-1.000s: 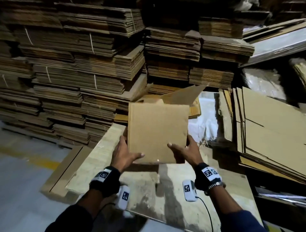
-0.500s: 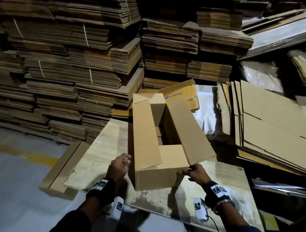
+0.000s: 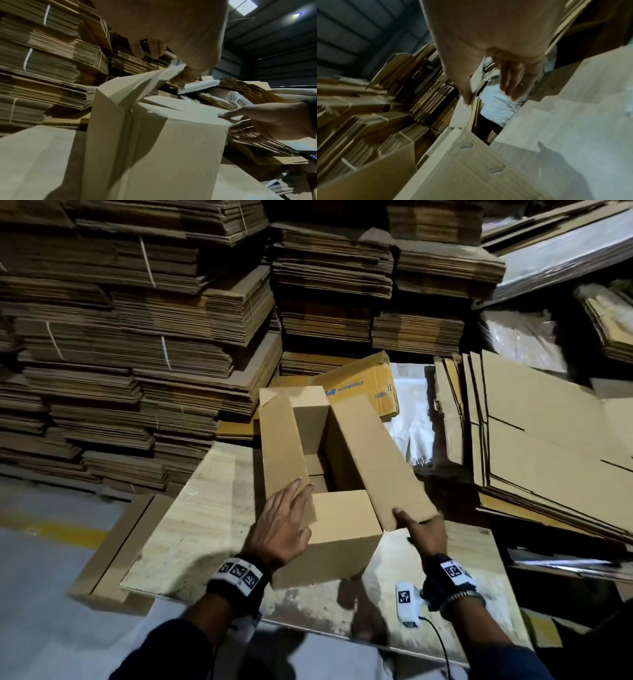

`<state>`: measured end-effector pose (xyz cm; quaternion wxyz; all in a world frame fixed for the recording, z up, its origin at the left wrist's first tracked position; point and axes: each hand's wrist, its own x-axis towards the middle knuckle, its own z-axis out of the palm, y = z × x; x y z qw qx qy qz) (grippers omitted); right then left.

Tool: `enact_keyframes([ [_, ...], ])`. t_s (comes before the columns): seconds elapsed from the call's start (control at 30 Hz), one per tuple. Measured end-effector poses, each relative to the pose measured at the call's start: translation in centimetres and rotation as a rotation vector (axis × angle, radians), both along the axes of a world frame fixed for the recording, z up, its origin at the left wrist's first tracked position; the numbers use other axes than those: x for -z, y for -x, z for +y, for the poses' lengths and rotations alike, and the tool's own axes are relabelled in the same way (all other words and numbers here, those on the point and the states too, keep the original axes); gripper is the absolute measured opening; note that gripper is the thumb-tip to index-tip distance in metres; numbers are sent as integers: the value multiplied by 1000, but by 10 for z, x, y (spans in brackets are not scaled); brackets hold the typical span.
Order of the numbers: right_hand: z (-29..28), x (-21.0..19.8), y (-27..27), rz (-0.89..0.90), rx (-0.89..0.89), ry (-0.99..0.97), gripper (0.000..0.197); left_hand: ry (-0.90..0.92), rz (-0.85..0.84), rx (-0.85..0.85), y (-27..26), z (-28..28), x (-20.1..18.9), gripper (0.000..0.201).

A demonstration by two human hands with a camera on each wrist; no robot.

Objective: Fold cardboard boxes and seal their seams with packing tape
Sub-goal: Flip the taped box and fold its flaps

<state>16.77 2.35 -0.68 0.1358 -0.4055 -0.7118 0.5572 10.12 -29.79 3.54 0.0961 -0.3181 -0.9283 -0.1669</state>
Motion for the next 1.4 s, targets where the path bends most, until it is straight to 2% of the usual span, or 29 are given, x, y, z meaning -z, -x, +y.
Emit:
enact_keyframes([
  [0.07, 3, -4, 2, -93, 62, -240, 113, -81, 138, 52, 3, -7, -14, 94],
  [0.1, 3, -7, 5, -144, 73, -359, 117, -76, 205, 43, 6, -12, -20, 91],
  [0.13, 0, -12, 8, -203, 56, -461, 113, -37, 254, 13, 10, -17, -25, 87],
  [0.23, -11, -16, 25, -215, -179, -703, 52, 232, 228, -142, 16, -33, -45, 59],
  [0.27, -16, -19, 31, -193, -300, -737, 41, 335, 156, -204, 17, -37, -49, 48],
  [0.33, -27, -25, 44, -154, -505, -780, 36, 470, 27, -304, 17, -43, -53, 38],
  [0.4, -38, -35, 54, -151, -665, -779, 38, 528, -28, -376, 19, -49, -53, 39],
  [0.47, -48, -39, 61, -205, -746, -746, 39, 554, -69, -444, 23, -56, -51, 39],
  [0.57, -56, -37, 67, -268, -725, -784, 27, 551, -169, -484, 37, -68, -37, 50],
  [0.67, -59, -38, 76, -293, -667, -831, 27, 516, -255, -432, 61, -74, -17, 69],
  [0.73, -59, -43, 84, -320, -650, -882, 22, 477, -283, -392, 79, -69, -7, 75],
  [0.93, -47, -47, 123, -427, -717, -936, 15, 325, -399, -330, 158, -44, 6, 60],
  [1.03, -42, -50, 153, -491, -769, -947, 19, 298, -412, -307, 212, -37, 5, 60],
  [1.23, -46, -53, 233, -525, -830, -964, 25, 265, -404, -321, 299, -32, 1, 47],
  [1.4, -54, -50, 324, -474, -790, -847, 43, 302, -439, -287, 342, -37, -2, 65],
])
